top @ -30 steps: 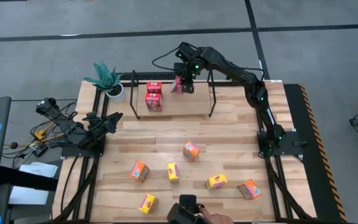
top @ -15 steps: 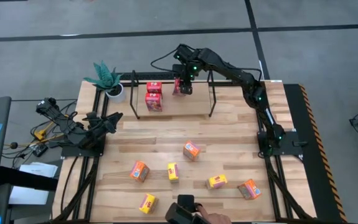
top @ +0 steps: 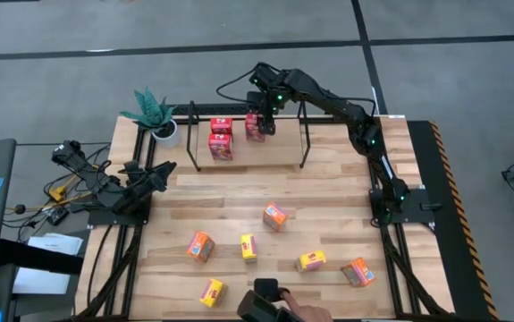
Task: Stack cereal on shelf
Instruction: Put the red cereal box on the shelf aligned with the other red cereal boxes
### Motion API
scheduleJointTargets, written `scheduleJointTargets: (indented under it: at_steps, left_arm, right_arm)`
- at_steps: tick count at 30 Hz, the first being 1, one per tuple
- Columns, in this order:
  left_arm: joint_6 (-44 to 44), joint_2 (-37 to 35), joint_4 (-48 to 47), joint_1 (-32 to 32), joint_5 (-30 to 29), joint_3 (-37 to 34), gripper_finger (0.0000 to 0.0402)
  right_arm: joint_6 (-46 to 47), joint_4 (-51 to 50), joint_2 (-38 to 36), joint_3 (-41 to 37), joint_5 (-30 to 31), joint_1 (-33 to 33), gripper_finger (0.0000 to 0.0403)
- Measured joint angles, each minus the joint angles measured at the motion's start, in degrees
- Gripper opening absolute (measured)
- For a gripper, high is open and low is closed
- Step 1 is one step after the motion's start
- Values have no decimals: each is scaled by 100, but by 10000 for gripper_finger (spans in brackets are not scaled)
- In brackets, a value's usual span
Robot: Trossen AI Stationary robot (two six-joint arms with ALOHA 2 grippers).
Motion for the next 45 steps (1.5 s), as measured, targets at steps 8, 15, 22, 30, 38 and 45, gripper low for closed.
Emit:
scheduleJointTargets:
  at_steps: [8, 15, 22, 30, 38, 45]
  left_arm:
    - [0, 0, 0, -2, 0, 0, 286]
    - [-2, 0, 0, 0, 2, 0, 286]
    - [72, 0, -28, 0, -9, 0, 286]
    - [-7, 2, -169, -1, -162, 0, 286]
    - [-224, 2, -170, 0, -169, 0, 286]
    - [-329, 2, -170, 0, -170, 0, 286]
  right_arm:
    - [-183, 297, -303, 28, 52, 7, 287]
    - [-146, 142, -1042, 19, 127, -6, 261]
    - [257, -502, -1706, -542, -1282, -510, 106]
    - [606, 654, -2251, -2531, -1349, -455, 26]
    - [747, 1828, -2153, -3677, -744, -158, 7]
    - [882, 2499, -2151, -4004, -612, -252, 25]
